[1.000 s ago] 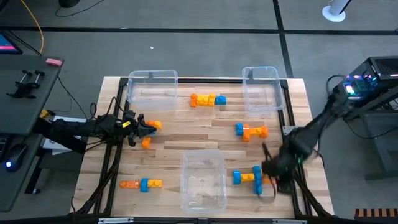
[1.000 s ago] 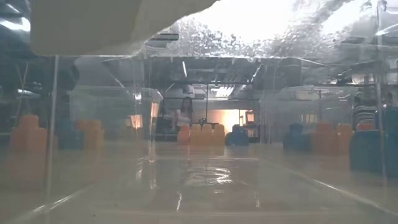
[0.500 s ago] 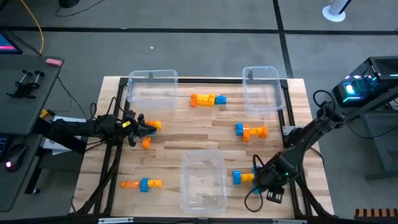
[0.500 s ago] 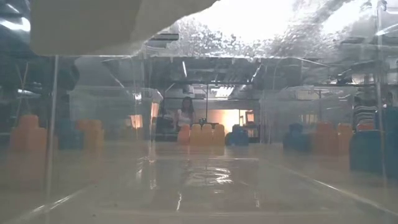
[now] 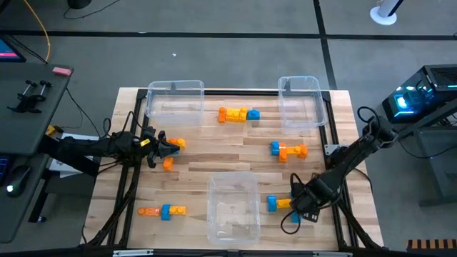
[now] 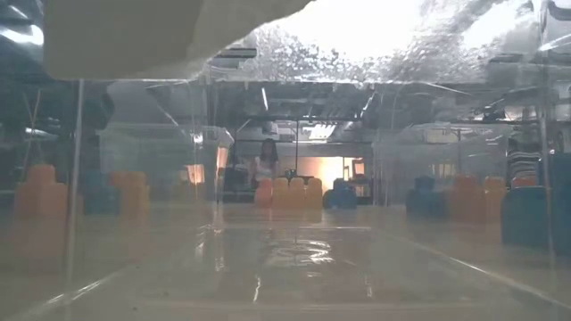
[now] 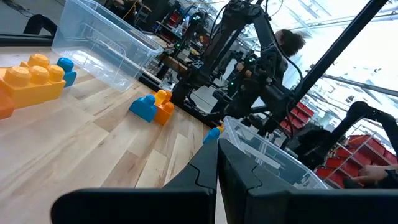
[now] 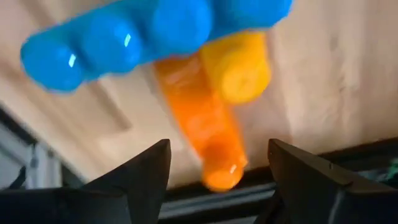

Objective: Sort blocks
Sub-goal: Put the orange game piece into the top right transparent bin

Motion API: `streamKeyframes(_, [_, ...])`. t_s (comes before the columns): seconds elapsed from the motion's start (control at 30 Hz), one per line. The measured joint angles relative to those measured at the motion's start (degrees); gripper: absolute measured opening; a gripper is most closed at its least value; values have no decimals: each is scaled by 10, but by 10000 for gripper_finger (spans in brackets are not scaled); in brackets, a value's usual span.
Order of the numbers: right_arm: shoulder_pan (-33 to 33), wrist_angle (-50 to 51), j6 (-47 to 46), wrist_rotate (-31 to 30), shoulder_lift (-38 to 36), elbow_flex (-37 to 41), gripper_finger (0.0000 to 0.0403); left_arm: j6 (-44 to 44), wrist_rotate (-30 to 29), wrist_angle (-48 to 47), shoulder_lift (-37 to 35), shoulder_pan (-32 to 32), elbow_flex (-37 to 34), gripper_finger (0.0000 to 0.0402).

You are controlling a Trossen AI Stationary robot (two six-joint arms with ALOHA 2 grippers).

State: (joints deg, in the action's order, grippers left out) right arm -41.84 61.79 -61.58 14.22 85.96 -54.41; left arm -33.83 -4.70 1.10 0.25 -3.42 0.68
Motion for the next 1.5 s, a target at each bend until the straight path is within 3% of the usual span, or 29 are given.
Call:
streamKeyframes(0.73, [-48,-36,75,7,140,0,265,0,0,0,0,0,0,1])
streamKeyframes(0.9, [-49,-31,76,25,150,0,215,0,0,0,0,0,0,1])
streamKeyframes(1.03, [-64,16,79,27,125,-13,131,0,0,0,0,0,0,1])
streamKeyframes(1.37, [-93,139,-8,41,1,-107,134,0,0,0,0,0,0,1])
streamKeyframes(1.5, [-70,135,-50,-28,-50,-165,134,0,0,0,0,0,0,1])
